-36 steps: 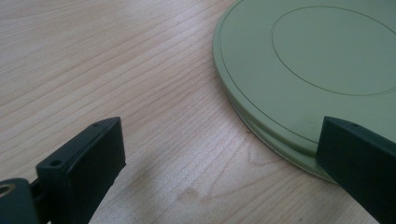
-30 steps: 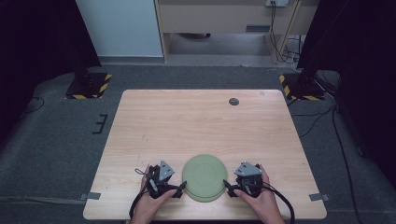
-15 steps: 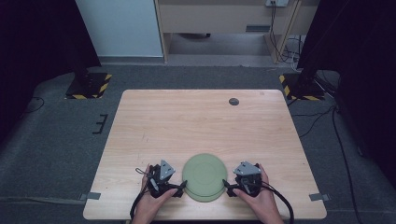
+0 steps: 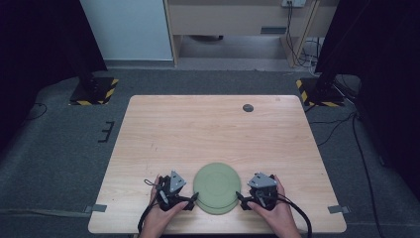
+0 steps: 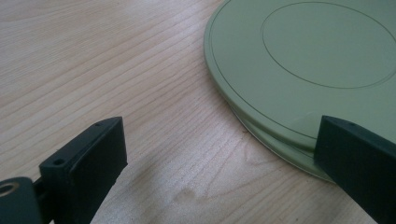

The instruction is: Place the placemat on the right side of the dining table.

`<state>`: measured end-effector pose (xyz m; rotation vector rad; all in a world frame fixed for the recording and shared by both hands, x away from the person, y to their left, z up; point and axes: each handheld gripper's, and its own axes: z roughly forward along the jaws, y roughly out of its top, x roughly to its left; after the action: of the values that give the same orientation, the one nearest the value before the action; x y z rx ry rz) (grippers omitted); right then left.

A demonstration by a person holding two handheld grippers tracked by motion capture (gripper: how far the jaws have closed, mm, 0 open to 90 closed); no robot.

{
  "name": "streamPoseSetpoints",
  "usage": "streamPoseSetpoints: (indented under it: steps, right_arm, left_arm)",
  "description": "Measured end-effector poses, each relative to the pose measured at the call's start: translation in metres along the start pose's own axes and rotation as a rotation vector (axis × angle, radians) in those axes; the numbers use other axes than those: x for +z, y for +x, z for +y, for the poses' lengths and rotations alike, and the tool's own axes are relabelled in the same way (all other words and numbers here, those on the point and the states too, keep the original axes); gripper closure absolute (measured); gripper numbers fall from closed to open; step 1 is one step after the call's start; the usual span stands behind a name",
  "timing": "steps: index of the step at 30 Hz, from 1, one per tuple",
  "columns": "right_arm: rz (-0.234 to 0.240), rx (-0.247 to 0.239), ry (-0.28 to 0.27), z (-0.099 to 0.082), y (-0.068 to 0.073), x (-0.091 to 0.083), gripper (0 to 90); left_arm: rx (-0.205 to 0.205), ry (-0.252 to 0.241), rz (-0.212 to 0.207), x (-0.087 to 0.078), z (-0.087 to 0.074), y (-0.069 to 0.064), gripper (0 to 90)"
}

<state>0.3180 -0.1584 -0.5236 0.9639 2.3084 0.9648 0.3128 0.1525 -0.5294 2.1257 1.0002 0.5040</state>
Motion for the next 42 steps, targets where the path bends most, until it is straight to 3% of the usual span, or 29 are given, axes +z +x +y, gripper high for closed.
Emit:
streamPoseSetpoints:
  steps: [14,31,42]
  right_arm:
    - [-0.013,0.026,0.005,0.001,-0.0025,0.0041,4.8]
    - [-0.004,0.005,0.002,0.0008,0.0017,0.0021,6.0]
    - [-0.012,0.029,0.001,0.0021,-0.0024,0.0063,4.4]
  left_arm:
    - [-0.01,-0.005,0.006,0.003,0.001,0.0016,0.4]
    - [-0.009,-0.005,0.01,0.0026,0.0012,0.0,1.0]
    - [-0.02,-0.011,0.022,0.0054,0.0025,0.0016,0.4]
